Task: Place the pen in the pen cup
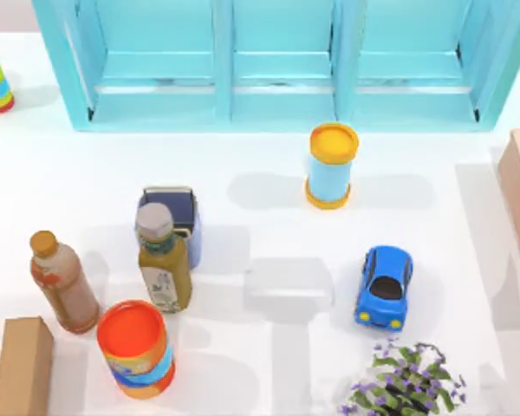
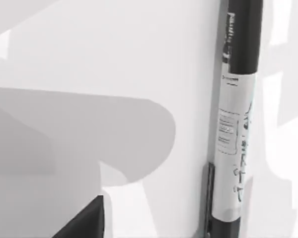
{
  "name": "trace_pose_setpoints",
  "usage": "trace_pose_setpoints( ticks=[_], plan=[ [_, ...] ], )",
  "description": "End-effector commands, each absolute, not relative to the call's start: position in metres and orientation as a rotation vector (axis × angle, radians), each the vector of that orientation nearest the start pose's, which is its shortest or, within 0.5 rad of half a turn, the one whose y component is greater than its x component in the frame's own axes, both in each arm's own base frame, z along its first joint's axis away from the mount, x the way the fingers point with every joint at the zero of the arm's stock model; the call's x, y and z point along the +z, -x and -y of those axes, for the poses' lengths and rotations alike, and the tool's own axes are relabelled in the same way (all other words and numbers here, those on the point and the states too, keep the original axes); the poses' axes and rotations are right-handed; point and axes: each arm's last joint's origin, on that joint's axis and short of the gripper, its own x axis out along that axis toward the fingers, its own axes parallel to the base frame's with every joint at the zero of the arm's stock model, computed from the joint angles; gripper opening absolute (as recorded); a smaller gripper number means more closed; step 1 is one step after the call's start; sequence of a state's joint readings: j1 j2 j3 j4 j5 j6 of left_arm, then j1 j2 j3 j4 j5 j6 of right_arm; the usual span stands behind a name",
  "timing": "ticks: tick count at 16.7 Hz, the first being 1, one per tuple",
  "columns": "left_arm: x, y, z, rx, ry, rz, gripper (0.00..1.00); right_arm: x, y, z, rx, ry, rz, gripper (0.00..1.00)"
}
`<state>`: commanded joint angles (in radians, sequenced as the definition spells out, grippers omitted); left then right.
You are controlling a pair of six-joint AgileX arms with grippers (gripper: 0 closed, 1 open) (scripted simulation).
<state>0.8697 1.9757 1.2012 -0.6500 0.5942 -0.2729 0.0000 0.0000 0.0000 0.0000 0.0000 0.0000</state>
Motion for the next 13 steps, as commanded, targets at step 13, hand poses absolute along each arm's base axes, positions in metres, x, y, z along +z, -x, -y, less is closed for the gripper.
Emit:
trace_pose_setpoints(
  ticks=[13],
  plan=[
    [0.064, -0.278, -0.245, 0.387, 1.202, -1.042, 0.85, 0.16, -0.106, 0.001, 0.0, 0.0, 0.0, 1.0]
  ],
)
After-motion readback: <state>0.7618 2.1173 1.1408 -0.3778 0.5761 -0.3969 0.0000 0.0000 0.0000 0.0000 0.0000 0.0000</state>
